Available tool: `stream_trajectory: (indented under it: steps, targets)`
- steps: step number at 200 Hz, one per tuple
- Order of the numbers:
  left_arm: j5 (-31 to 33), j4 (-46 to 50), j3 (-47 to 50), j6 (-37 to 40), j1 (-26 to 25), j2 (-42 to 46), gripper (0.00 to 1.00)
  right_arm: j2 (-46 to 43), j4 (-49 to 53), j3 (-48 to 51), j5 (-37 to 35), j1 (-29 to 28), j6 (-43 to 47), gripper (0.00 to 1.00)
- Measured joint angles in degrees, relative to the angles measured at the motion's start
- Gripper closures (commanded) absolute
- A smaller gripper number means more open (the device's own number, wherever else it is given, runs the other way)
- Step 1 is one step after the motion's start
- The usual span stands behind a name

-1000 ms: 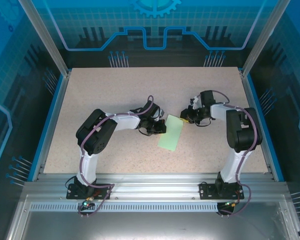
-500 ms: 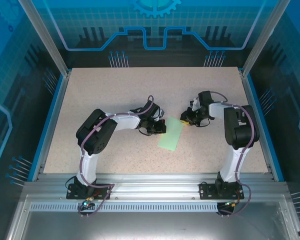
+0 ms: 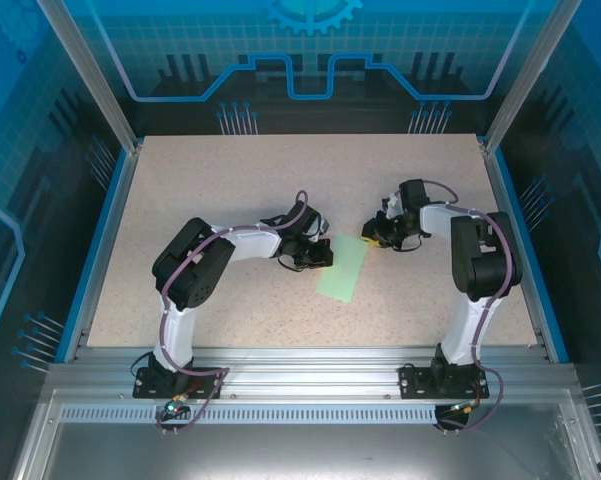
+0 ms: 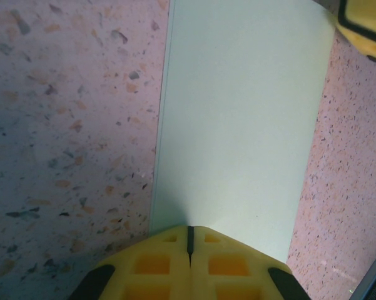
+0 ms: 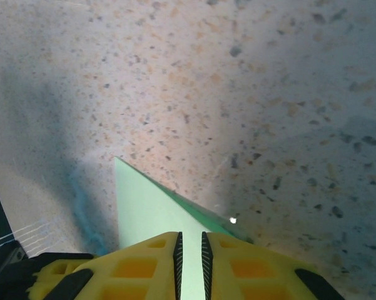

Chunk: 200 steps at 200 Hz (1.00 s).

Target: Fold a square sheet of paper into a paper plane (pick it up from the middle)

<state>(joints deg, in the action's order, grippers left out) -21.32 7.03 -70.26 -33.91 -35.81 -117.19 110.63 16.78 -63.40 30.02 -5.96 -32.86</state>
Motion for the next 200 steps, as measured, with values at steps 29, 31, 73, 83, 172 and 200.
stream_trajectory:
  steps: [29,31,73,83,172,200]
  targets:
    - [0.0,0.0,0.0,0.0,0.0,0.0,1.00,1.3,0.4,-0.1,-0.5,0.1,-0.8,0.81]
    - [0.0,0.0,0.0,0.0,0.0,0.0,1.00,1.3,0.4,-0.1,-0.5,0.1,-0.8,0.81]
    - [-0.2,0.0,0.0,-0.2,0.0,0.0,1.00,0.6,0.3,-0.1,-0.1,0.1,-1.0,0.73]
    - [-0.2,0.0,0.0,-0.2,0.0,0.1,1.00,-0.4,0.4,0.1,-0.8,0.1,-0.7,0.70]
    - [2.3,-1.6,9.6,-2.2,-0.4,12.4,0.74,-13.3,3.4,8.1,-10.2,-6.5,-0.2,0.54]
    - [4.0,-2.8,12.3,-2.3,-0.3,15.6,0.73,-12.8,3.2,8.5,-11.6,-9.3,-1.2,0.54]
